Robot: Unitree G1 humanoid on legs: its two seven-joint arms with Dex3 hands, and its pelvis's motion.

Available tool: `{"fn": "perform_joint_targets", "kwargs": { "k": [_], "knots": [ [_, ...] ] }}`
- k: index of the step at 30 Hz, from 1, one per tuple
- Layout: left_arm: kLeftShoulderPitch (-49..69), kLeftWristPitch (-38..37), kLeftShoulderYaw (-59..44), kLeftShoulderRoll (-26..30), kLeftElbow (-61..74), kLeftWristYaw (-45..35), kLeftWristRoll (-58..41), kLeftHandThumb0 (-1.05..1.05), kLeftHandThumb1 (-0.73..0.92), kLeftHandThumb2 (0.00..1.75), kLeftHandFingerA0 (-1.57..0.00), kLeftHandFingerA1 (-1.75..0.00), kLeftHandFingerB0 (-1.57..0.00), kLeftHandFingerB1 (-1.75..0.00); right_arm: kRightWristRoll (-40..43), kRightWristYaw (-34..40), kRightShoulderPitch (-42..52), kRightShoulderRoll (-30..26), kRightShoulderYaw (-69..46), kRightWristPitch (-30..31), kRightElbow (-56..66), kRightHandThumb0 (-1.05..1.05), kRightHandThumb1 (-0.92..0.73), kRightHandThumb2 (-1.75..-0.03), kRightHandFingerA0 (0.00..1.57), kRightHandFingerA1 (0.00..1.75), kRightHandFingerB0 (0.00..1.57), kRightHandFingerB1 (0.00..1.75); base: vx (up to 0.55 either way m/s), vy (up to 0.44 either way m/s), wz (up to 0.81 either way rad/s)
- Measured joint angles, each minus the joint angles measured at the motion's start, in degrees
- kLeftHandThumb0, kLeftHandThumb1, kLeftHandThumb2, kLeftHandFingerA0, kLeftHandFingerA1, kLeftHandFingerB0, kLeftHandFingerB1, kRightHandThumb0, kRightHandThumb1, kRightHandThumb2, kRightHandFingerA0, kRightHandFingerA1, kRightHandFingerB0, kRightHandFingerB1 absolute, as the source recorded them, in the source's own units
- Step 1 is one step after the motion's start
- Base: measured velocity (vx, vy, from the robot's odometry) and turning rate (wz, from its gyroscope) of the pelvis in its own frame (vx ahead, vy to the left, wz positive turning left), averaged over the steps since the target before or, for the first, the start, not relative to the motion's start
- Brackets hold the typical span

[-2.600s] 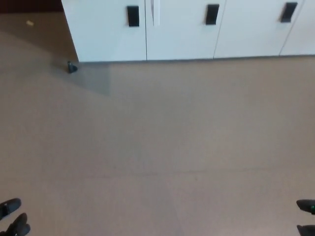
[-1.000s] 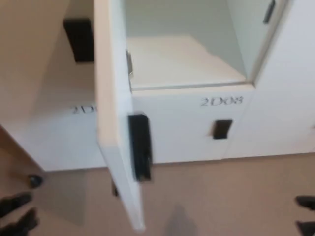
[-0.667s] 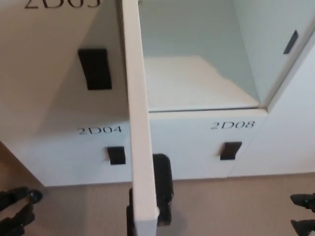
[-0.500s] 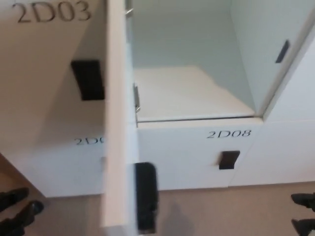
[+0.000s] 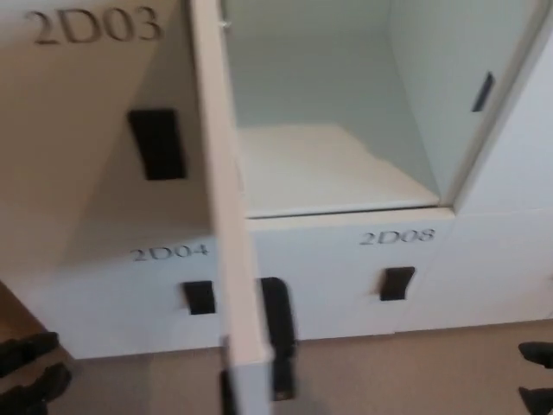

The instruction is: The robot walks towards an open cabinet and lifts its left hand to push the door towards the right to close it.

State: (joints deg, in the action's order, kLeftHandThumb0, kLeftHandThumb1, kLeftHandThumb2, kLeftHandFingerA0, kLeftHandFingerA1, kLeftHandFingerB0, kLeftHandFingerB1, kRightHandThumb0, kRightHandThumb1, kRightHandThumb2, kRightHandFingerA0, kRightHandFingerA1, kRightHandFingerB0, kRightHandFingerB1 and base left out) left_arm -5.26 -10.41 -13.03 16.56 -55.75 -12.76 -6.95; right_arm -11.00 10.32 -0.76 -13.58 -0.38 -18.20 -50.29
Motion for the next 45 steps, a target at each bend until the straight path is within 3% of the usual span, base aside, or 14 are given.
{"fn": "perform_joint_targets", "kwargs": {
  "k": [7, 8, 9, 10, 16, 25, 32, 36, 45],
  "knots": [
    [0.31, 0.00, 0.08, 0.10, 1.10, -0.10, -0.02, -0.45, 0.61, 0.58, -0.56, -0.48, -0.47, -0.40, 0.06, 0.01, -0.37, 0.07, -0.07, -0.01, -0.25, -0.18, -0.68, -0.60, 0.72, 0.57, 0.55, 0.46, 0.00, 0.153, 0.09],
    [0.30, -0.01, 0.10, -0.04, 1.37, -0.15, -0.03, -0.49, 0.49, 0.84, -0.52, -0.59, -0.42, -0.53, 0.08, 0.01, -0.31, 0.00, -0.19, -0.02, -0.08, -0.20, -0.67, -0.60, 0.65, 0.53, 0.53, 0.45, 0.00, 0.000, 0.00],
    [0.30, -0.01, 0.12, -0.10, 1.42, -0.16, -0.03, -0.49, 0.49, 0.84, -0.52, -0.59, -0.42, -0.53, 0.09, 0.01, -0.25, -0.04, -0.23, -0.04, -0.02, -0.20, -0.67, -0.60, 0.65, 0.53, 0.53, 0.45, 0.00, 0.000, 0.00],
    [0.31, -0.02, 0.15, -0.31, 1.51, -0.18, -0.03, -0.44, 0.62, 0.59, -0.58, -0.48, -0.48, -0.41, 0.12, -0.01, -0.03, -0.17, -0.32, -0.08, 0.19, -0.20, -0.71, -0.60, 0.64, 0.49, 0.51, 0.43, 0.01, -0.082, -0.02],
    [0.59, -0.02, 0.17, -0.86, 2.01, -0.18, -0.03, -0.44, 0.61, 0.58, -0.55, -0.46, -0.46, -0.40, 1.35, -1.07, 3.23, -1.60, -2.96, 1.54, 4.76, -0.21, -0.74, -0.61, 0.59, 0.46, 0.49, 0.42, -0.01, -0.083, 0.01],
    [2.44, -0.02, -0.45, -1.43, 4.36, -0.27, -0.20, -0.42, 0.63, 0.58, -0.52, -0.45, -0.44, -0.39, 7.08, -5.22, 7.71, -2.98, -11.16, 8.81, 12.09, -0.16, -0.73, -0.61, 0.54, 0.46, 0.47, 0.42, 0.00, 0.000, 0.00],
    [4.91, -0.01, -1.23, -2.94, 7.77, -0.06, -0.58, -0.38, 0.63, 0.58, -0.56, -0.44, -0.47, -0.39, 11.15, -7.53, 7.70, -2.97, -16.13, 12.76, 11.29, -0.16, -0.73, -0.61, 0.54, 0.48, 0.48, 0.44, 0.00, 0.000, 0.00],
    [6.24, -0.02, -1.33, -4.10, 10.19, 0.52, -0.62, -0.40, 0.60, 0.59, -0.56, -0.44, -0.51, -0.39, 12.90, -8.62, 7.80, -3.00, -18.33, 13.50, 10.20, -0.17, -0.70, -0.60, 0.65, 0.53, 0.53, 0.45, 0.00, 0.000, 0.00],
    [6.24, 0.56, 0.01, -8.10, 21.30, 3.44, -0.34, -0.28, 0.60, 0.58, -0.61, -0.42, -0.49, -0.39, 15.83, -11.52, 12.18, -4.79, -22.85, 11.30, 5.91, -0.18, -0.70, -0.60, 0.63, 0.50, 0.50, 0.43, 0.00, -0.001, 0.01]
  ]
}}
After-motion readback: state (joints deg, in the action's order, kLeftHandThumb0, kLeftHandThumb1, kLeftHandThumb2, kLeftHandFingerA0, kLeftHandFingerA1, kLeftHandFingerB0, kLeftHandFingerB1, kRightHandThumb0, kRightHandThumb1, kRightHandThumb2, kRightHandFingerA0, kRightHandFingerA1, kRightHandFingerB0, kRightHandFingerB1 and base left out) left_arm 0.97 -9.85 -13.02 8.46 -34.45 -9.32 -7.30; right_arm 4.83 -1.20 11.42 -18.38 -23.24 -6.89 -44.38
